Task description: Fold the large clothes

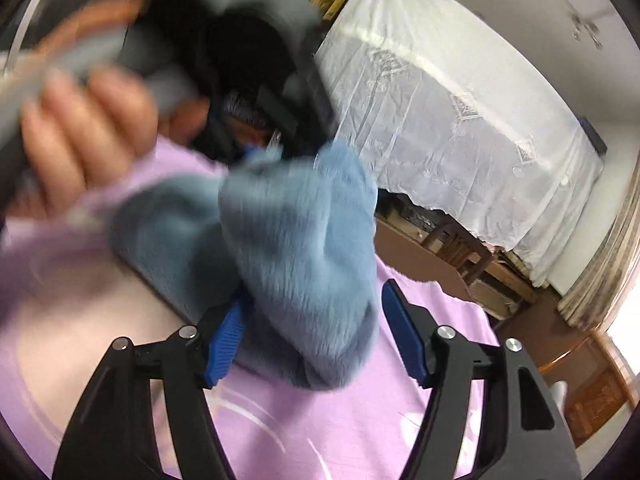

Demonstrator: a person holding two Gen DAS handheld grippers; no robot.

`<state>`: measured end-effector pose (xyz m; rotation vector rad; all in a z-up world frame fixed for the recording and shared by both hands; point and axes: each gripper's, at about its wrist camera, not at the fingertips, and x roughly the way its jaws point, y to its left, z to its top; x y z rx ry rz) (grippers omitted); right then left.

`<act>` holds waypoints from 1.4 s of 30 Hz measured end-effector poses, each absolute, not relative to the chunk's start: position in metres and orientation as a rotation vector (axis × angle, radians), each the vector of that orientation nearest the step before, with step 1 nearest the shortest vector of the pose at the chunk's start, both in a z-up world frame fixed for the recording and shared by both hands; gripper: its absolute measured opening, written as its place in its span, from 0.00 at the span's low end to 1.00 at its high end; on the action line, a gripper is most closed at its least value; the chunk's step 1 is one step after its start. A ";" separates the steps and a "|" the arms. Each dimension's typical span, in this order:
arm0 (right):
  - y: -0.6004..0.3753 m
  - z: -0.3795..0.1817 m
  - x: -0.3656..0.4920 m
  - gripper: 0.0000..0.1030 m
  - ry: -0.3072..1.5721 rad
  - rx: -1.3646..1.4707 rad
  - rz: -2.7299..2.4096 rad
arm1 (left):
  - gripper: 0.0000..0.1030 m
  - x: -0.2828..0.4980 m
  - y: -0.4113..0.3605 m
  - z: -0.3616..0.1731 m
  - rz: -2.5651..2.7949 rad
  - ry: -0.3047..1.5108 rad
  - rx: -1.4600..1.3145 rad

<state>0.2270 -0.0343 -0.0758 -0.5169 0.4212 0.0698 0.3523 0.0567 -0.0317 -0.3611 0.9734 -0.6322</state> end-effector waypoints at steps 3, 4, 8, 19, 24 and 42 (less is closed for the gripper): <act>-0.030 -0.069 0.230 0.23 0.389 -0.519 0.068 | 0.28 0.350 0.071 -0.016 -0.596 0.927 -0.360; -0.028 -0.060 0.231 0.22 0.374 -0.506 0.081 | 0.28 0.348 0.079 -0.010 -0.588 0.908 -0.370; -0.008 -0.041 0.237 0.21 0.337 -0.538 0.134 | 0.28 0.345 0.110 0.003 -0.530 0.866 -0.350; 0.065 -0.083 0.268 0.30 0.472 -0.681 0.295 | 0.45 0.377 0.173 -0.072 -0.414 1.023 -0.332; 0.075 -0.107 0.273 0.49 0.483 -0.792 0.307 | 0.71 0.383 0.184 -0.086 -0.401 1.016 -0.353; 0.001 -0.050 0.256 0.53 0.559 -0.465 0.560 | 0.74 0.359 0.220 -0.043 -0.286 0.914 -0.366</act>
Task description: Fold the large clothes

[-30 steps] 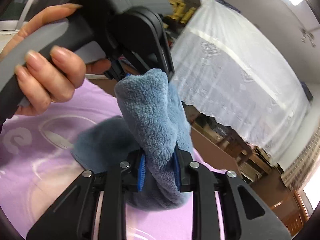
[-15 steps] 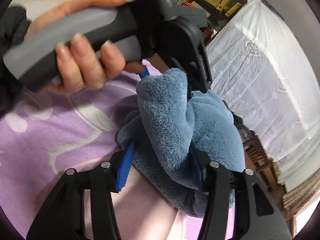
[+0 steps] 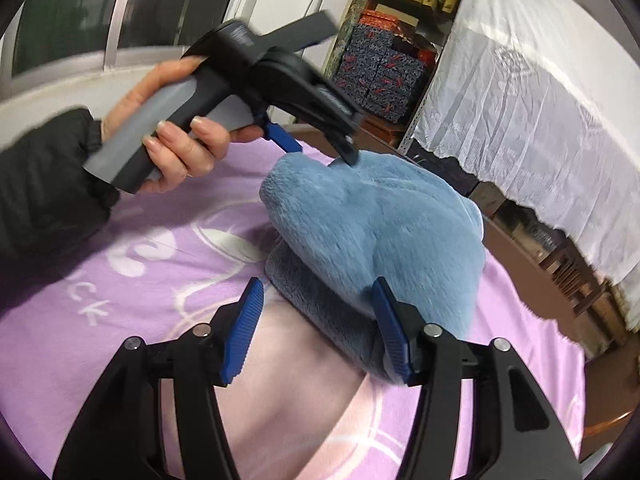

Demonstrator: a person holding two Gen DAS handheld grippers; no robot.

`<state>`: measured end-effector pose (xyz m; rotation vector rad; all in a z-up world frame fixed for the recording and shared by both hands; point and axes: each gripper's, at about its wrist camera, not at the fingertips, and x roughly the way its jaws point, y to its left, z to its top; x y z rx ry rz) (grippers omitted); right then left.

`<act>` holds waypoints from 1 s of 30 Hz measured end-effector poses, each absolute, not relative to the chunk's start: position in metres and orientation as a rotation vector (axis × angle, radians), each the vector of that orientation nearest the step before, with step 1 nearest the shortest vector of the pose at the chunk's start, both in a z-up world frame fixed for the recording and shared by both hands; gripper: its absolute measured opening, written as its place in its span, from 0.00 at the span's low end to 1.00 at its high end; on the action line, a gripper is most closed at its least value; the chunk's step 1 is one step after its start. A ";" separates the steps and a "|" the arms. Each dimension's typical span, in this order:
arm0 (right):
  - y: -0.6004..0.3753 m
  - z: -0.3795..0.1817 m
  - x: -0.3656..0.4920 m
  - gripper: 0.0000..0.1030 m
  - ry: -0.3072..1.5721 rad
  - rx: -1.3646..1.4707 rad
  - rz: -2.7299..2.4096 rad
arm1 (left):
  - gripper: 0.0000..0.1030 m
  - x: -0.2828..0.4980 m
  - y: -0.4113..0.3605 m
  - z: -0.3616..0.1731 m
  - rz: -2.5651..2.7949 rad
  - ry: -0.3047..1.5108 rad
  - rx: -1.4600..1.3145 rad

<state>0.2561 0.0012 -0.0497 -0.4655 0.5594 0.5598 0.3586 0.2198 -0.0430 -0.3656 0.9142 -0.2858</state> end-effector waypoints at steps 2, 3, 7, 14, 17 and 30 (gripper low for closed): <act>-0.008 -0.040 0.253 0.53 0.560 -0.407 0.580 | 0.74 0.351 0.224 -0.032 -0.298 0.882 -0.386; -0.016 -0.033 0.254 0.53 0.562 -0.371 0.594 | 0.74 0.348 0.224 -0.027 -0.311 0.867 -0.389; -0.037 -0.010 0.262 0.51 0.588 -0.175 0.668 | 0.74 0.333 0.205 -0.004 -0.398 0.820 -0.362; -0.066 0.003 0.340 0.08 0.750 0.144 0.649 | 0.74 0.317 0.163 -0.016 -0.422 0.881 -0.223; -0.076 -0.017 0.369 0.06 0.826 0.262 0.622 | 0.75 0.322 0.156 -0.042 -0.398 0.934 -0.189; -0.107 -0.069 0.386 0.00 0.903 0.394 0.662 | 0.88 0.343 0.155 -0.090 -0.446 1.030 -0.280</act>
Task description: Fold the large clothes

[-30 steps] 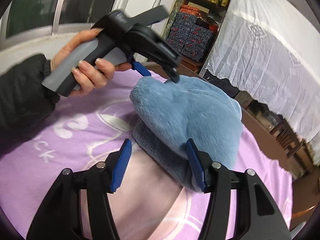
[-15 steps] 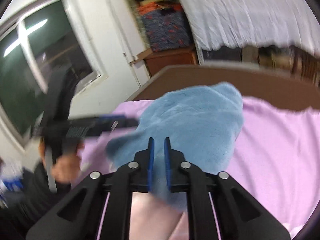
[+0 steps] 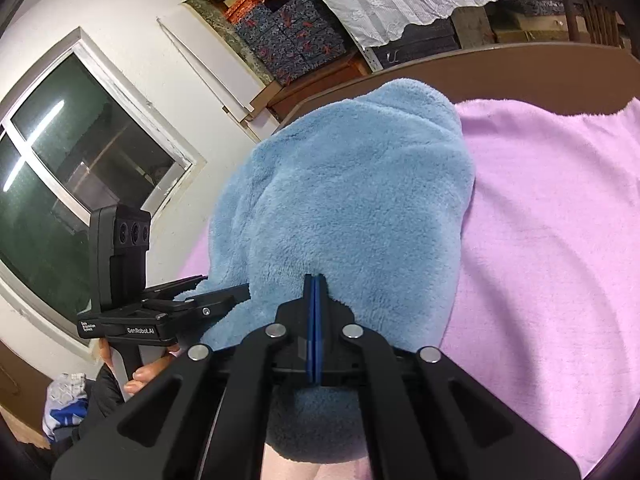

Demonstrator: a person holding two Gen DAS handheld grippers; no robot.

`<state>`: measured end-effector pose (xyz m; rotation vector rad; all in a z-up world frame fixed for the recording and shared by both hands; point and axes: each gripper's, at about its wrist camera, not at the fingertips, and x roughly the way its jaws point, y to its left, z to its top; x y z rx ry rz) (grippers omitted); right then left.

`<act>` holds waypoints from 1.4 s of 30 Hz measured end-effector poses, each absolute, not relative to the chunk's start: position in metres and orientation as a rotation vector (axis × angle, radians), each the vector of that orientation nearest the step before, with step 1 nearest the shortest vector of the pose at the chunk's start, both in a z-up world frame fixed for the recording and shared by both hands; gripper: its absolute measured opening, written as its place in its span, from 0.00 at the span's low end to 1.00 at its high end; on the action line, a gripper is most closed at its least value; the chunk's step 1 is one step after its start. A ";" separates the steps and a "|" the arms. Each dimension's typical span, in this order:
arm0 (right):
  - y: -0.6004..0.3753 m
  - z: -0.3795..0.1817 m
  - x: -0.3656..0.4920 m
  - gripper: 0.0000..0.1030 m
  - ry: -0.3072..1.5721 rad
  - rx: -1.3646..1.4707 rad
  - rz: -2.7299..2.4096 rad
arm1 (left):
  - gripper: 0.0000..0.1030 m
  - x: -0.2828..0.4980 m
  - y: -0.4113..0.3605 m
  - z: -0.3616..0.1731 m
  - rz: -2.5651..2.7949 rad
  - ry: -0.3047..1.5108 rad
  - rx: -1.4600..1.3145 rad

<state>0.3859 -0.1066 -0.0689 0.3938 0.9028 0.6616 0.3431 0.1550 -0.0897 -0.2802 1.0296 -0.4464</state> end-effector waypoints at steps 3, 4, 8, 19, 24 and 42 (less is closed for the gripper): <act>-0.108 -0.068 0.385 0.00 0.911 0.411 0.670 | 0.88 0.344 0.160 -0.087 -0.467 1.032 -0.312; -0.110 -0.068 0.386 0.00 0.915 0.423 0.676 | 0.88 0.343 0.167 -0.087 -0.478 1.030 -0.327; -0.120 -0.063 0.389 0.00 0.917 0.503 0.700 | 0.86 0.338 0.179 -0.071 -0.501 0.991 -0.371; -0.176 -0.052 0.393 0.60 0.856 0.663 0.581 | 0.88 0.355 0.186 -0.073 -0.431 1.070 -0.517; -0.183 -0.078 0.403 0.75 0.939 0.781 0.591 | 0.89 0.362 0.180 -0.083 -0.463 1.074 -0.527; -0.129 -0.106 0.403 0.88 1.067 0.721 0.696 | 0.93 0.351 0.172 -0.092 -0.558 1.074 -0.511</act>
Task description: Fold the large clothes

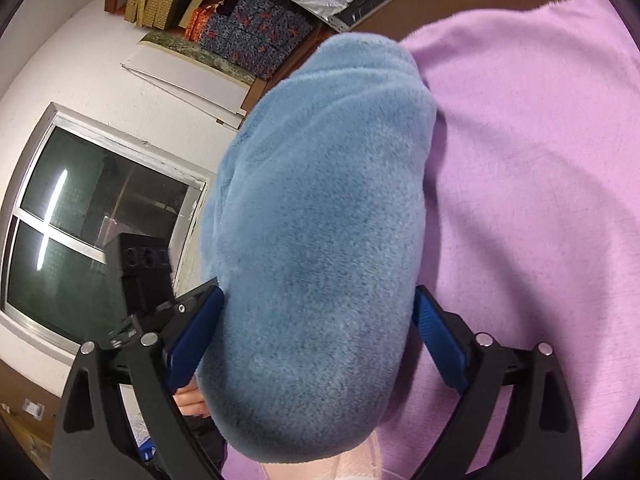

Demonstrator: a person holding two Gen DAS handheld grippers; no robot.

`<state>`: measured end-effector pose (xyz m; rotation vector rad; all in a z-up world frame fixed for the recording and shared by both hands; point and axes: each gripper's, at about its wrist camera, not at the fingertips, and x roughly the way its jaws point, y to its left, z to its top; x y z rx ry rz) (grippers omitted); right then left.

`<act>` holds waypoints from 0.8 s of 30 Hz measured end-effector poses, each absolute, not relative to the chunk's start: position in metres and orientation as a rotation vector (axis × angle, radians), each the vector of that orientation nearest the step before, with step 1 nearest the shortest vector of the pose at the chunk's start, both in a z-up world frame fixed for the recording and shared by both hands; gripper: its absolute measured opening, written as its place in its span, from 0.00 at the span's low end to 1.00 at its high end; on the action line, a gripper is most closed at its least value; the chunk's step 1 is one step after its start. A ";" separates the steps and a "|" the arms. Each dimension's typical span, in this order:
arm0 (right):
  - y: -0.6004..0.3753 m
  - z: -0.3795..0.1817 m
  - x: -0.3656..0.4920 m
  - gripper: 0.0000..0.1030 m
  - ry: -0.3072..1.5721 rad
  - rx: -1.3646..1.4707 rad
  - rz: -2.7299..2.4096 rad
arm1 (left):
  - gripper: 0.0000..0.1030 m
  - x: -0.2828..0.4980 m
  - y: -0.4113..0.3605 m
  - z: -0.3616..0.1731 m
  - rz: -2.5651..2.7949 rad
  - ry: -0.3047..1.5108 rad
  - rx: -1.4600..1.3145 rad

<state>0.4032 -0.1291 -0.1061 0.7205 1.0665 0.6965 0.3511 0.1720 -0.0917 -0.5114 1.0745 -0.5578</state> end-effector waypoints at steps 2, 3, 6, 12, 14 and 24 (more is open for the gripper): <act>-0.131 -0.109 0.402 0.89 1.069 0.726 0.703 | 0.94 0.351 0.172 -0.095 -0.568 1.071 -0.520; -0.132 -0.109 0.401 0.89 1.068 0.724 0.704 | 0.94 0.352 0.171 -0.099 -0.580 1.079 -0.537; -0.129 -0.109 0.400 0.90 1.059 0.705 0.704 | 0.95 0.350 0.164 -0.098 -0.576 1.071 -0.540; -0.111 -0.107 0.398 0.93 1.030 0.611 0.684 | 0.77 0.342 0.153 -0.095 -0.611 1.051 -0.516; -0.110 -0.107 0.397 0.89 1.022 0.606 0.686 | 0.72 0.341 0.150 -0.092 -0.615 1.039 -0.500; -0.109 -0.098 0.386 0.73 0.973 0.566 0.691 | 0.60 0.333 0.136 -0.071 -0.594 0.998 -0.420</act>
